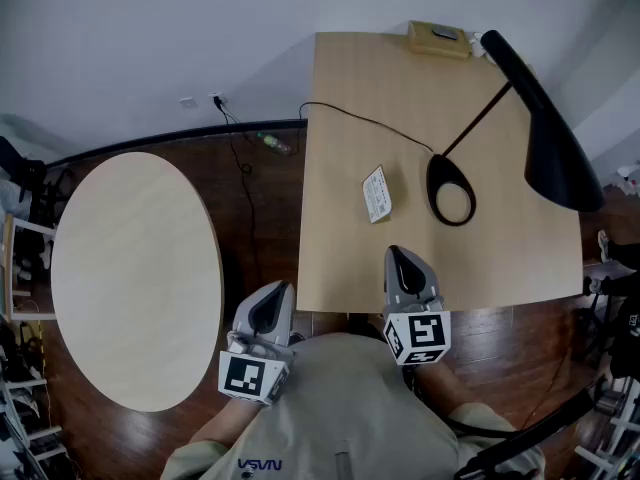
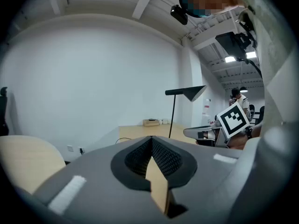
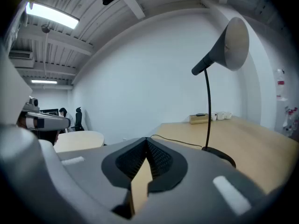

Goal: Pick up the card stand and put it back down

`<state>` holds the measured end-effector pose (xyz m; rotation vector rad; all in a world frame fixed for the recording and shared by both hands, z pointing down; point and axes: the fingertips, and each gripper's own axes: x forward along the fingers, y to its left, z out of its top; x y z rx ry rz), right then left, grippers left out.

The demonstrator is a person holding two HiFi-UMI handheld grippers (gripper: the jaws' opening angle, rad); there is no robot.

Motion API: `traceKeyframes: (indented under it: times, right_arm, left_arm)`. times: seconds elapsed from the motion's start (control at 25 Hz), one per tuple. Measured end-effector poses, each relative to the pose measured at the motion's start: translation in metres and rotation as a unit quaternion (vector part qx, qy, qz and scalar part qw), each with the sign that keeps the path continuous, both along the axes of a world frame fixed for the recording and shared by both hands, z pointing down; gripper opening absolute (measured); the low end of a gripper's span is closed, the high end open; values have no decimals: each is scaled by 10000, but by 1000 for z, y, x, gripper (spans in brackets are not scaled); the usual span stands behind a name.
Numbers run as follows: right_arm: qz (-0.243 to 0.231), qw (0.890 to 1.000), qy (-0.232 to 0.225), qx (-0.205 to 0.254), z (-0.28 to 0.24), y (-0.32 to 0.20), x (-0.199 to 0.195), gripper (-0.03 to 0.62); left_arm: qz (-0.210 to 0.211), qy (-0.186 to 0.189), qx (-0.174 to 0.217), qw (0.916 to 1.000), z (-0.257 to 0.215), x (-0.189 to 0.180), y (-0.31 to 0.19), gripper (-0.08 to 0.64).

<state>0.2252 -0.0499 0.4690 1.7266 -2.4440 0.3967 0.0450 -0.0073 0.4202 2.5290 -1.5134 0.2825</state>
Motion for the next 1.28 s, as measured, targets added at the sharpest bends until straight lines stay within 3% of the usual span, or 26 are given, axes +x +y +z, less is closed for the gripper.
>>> traceKeyframes:
  times: [0.12,0.32,0.52,0.68,0.84,0.92,1.28]
  right_arm:
    - [-48,9998,185,-29,13,-29,19,2]
    - [-49,9979,453,-462,50,-61,30,52]
    - [238,9937,455,-995,90,-89,41,80]
    - [201,9879,435,-1472,126,-104,35,117]
    - [198,9831,564,-1731,148,-119,31,101]
    - [267,9818,615,-1775,153,-123,31,41]
    - [84,9822,344,-1844,136,-105,2,15]
  left_arm:
    - [57,-62,-64,9999,8,13,-10,3]
    - [-275,-18,-68,9996,9,5,-29,3]
    - [-173,-13,-65,9998,9,-2,-42,3]
    - [-76,15,-125,9999,10,-11,-47,3]
    - [29,36,-118,9999,13,-18,-49,3]
    - [6,66,-157,9999,14,-23,-51,3]
    - [47,317,-136,9994,16,-39,-51,3]
